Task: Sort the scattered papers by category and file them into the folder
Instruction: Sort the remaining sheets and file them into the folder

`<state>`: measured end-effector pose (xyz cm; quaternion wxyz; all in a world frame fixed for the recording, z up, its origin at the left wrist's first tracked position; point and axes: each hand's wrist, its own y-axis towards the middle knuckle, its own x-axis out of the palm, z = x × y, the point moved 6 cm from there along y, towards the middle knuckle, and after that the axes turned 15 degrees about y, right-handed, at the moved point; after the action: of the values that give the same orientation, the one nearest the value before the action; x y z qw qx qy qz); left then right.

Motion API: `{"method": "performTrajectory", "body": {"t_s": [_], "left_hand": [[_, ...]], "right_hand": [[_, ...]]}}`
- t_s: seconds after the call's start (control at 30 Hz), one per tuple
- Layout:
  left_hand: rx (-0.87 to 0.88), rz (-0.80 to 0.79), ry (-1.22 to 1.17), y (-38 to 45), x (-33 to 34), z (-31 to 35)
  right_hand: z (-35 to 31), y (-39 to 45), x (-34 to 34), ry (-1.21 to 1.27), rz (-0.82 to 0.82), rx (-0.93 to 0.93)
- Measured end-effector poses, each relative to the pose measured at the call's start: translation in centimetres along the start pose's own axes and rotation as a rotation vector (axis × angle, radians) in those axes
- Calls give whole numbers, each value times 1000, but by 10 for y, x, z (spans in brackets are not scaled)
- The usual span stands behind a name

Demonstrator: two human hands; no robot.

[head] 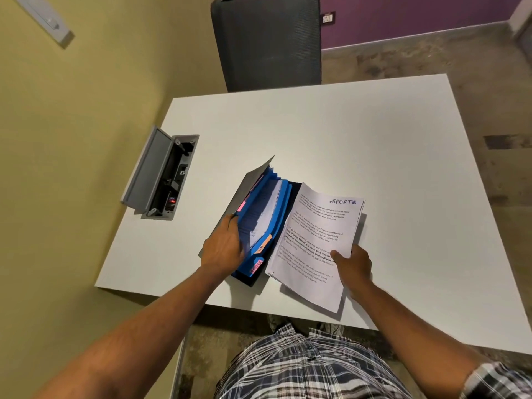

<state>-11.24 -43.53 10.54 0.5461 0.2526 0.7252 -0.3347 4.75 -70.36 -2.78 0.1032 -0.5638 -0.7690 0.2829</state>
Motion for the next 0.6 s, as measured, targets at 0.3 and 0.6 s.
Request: {"method": "performTrajectory", "body": {"t_s": [0.3,0.6], "left_hand": [[-44,-21,34,-5,12,-7],[68,-16,-64,2,12,-14]], "right_hand": [[-3,-9,9,17,-36,-2],[-5,-17,9,34,-35,-13]]}}
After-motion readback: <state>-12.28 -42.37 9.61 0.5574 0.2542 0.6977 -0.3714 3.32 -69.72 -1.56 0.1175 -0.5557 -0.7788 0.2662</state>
